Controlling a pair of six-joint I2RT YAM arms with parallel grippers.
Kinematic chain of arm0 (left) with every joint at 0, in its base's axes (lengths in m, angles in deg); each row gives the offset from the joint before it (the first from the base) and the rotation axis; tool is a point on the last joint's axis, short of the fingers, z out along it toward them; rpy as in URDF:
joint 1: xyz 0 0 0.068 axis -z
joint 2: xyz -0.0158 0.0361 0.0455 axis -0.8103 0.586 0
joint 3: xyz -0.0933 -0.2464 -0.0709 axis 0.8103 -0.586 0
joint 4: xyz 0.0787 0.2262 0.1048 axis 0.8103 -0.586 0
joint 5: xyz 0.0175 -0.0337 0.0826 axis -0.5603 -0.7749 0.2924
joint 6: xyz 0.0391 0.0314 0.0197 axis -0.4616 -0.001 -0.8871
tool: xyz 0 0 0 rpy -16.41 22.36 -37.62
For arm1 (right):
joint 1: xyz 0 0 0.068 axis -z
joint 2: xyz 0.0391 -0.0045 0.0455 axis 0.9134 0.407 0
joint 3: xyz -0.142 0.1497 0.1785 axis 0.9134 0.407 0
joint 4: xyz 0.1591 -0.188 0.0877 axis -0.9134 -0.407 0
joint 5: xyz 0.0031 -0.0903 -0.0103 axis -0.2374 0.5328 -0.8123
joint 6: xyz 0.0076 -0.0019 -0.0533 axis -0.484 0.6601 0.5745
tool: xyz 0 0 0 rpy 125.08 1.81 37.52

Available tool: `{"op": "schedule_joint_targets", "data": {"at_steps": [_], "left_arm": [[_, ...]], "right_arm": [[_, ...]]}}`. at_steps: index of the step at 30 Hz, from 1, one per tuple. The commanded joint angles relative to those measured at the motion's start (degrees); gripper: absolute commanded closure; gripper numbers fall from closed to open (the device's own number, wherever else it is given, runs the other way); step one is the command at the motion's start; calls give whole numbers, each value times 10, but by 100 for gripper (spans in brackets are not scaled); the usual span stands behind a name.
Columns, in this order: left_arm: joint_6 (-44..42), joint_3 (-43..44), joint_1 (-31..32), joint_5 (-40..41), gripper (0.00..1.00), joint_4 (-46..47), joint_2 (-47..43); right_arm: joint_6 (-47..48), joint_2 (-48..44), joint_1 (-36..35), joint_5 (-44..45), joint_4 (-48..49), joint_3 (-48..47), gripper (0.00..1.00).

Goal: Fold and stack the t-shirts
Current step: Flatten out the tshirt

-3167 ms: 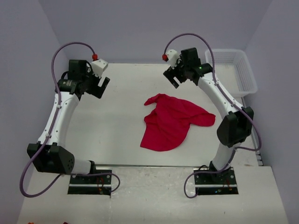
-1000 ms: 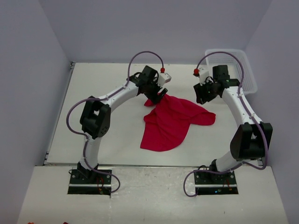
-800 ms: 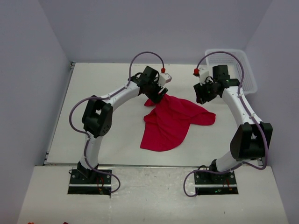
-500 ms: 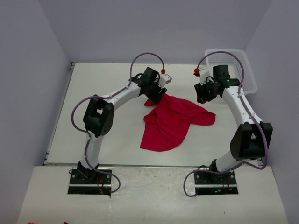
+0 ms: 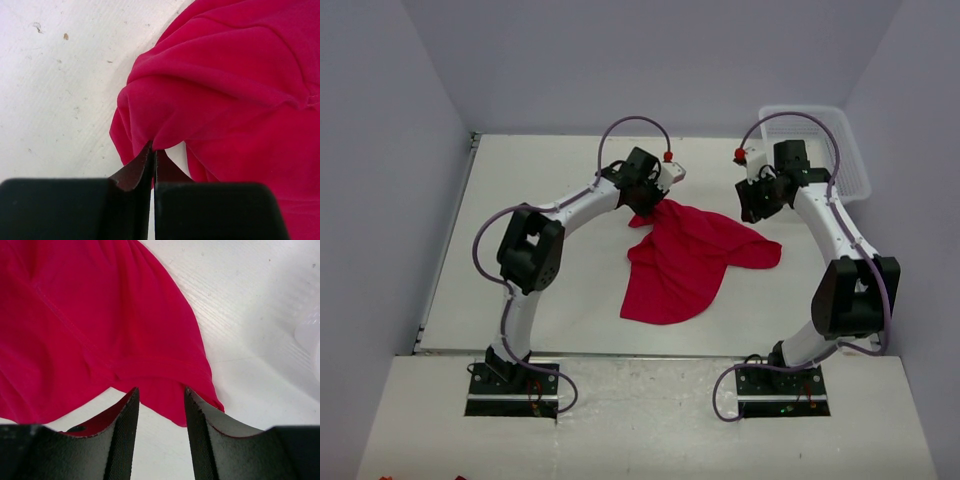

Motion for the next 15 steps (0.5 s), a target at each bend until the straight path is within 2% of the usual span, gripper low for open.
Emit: {"op": "schedule_joint_targets", "data": {"at_steps": [1, 2, 3, 6, 7, 10, 13, 15], "left_arm": [[0, -13, -8, 19, 100, 23, -46], [-1, -17, -12, 21, 100, 26, -57], [-3, -19, -14, 25, 100, 26, -61], [-6, -20, -27, 40, 100, 20, -77], [-7, -18, -31, 49, 100, 17, -80], [-10, -14, -45, 58, 100, 8, -92], [-11, -5, -56, 63, 100, -6, -94], [-12, -1, -60, 63, 100, -14, -93]], "right_arm": [[2, -3, 3, -17, 14, -4, 57], [7, -6, 3, -24, 14, 0, 55], [9, -9, 2, -25, 14, 5, 44], [17, -12, 3, -31, 20, 23, 32], [20, -12, 3, -35, 24, 34, 30], [28, -6, 3, -45, 26, 49, 31], [35, 10, 3, -59, 28, 56, 40], [41, 19, 0, -73, 25, 56, 42]]}}
